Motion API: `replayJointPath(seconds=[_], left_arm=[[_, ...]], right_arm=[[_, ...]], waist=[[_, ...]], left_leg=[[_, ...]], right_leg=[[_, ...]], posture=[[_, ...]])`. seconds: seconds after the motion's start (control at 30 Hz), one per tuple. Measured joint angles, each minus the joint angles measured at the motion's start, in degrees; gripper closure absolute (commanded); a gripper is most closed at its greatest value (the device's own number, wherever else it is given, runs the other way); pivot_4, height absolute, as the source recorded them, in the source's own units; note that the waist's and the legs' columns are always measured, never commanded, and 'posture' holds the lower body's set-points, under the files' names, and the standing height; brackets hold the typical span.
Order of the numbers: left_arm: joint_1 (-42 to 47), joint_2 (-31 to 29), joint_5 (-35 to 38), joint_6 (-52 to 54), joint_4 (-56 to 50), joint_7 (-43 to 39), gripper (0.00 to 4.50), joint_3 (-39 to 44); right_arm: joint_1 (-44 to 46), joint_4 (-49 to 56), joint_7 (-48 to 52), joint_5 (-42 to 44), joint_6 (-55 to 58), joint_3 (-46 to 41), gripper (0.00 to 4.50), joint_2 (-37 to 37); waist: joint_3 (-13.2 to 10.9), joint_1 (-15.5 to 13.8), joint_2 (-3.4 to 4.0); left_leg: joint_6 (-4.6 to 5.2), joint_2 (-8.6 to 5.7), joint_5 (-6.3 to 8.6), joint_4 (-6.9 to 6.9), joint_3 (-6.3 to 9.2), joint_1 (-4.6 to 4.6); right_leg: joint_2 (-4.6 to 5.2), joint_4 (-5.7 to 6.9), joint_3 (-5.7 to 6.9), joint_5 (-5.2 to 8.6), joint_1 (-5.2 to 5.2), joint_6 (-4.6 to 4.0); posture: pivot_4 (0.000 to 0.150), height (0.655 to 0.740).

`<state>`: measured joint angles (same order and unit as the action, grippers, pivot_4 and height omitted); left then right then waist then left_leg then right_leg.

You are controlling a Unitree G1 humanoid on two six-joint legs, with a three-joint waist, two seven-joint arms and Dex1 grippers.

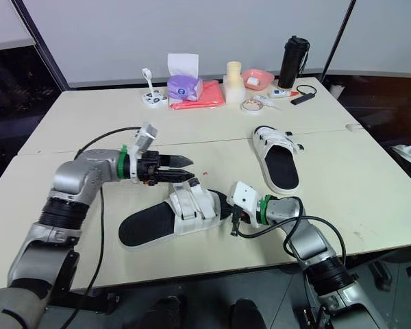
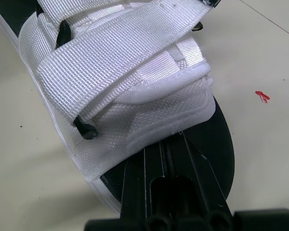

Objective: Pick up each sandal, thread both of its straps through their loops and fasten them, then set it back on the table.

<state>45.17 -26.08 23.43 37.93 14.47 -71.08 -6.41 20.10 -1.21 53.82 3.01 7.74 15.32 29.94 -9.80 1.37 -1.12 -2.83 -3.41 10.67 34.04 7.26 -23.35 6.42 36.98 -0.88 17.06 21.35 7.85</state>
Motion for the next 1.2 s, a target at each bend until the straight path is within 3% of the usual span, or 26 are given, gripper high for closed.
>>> replayJointPath(seconds=[0.5, 0.6, 0.8, 1.07, 1.2], left_arm=[[-6.93, 3.30, -2.17, 1.72, -8.31, 9.15, 0.56, -3.91], [-7.26, 3.83, -1.40, 2.91, -9.55, 10.42, 1.40, -3.84], [-8.06, 3.48, 0.03, 4.73, -11.72, 12.02, 4.41, -3.43], [-9.51, 2.51, 2.69, 5.71, -15.35, 12.16, 4.47, -2.87], [-9.54, 2.33, 7.95, 7.71, -20.00, 8.91, 4.47, -2.50]], right_arm=[[-0.80, 1.39, -1.04, -0.61, 0.50, -0.12, 4.50, 0.27], [-0.73, 1.39, -1.12, -0.64, 0.50, -0.04, 4.50, 0.23], [-0.67, 1.36, -1.13, -0.73, 0.49, -0.02, 4.50, 0.21], [-0.57, 1.33, -1.10, -0.89, 0.43, 0.05, 4.50, 0.21], [-0.50, 1.33, -1.07, -1.18, 0.40, 0.10, 4.50, 0.22]], waist=[[0.00, -0.31, 0.00], [0.00, -0.23, 0.00], [0.00, -0.22, 0.01], [0.00, -0.23, 0.01], [0.00, -0.22, 0.01]], left_leg=[[-0.01, 0.02, 0.00, 0.01, 0.00, 0.00], [-0.01, 0.02, 0.00, 0.01, 0.00, 0.00], [-0.01, 0.02, 0.00, 0.01, 0.00, 0.00], [-0.01, 0.03, 0.00, 0.01, 0.01, 0.00], [-0.01, 0.04, 0.00, 0.01, 0.01, 0.00]], right_leg=[[0.01, -0.01, -0.04, 0.00, -0.01, -0.01], [0.01, 0.00, -0.04, 0.00, 0.00, -0.01], [0.01, -0.01, -0.04, 0.00, 0.00, -0.01], [0.01, -0.01, -0.05, 0.01, 0.00, -0.02], [0.02, -0.01, -0.06, 0.01, 0.00, -0.03]], posture=[[0.150, 0.7400], [0.150, 0.7400], [0.150, 0.7400], [0.150, 0.7400], [0.150, 0.7400]])
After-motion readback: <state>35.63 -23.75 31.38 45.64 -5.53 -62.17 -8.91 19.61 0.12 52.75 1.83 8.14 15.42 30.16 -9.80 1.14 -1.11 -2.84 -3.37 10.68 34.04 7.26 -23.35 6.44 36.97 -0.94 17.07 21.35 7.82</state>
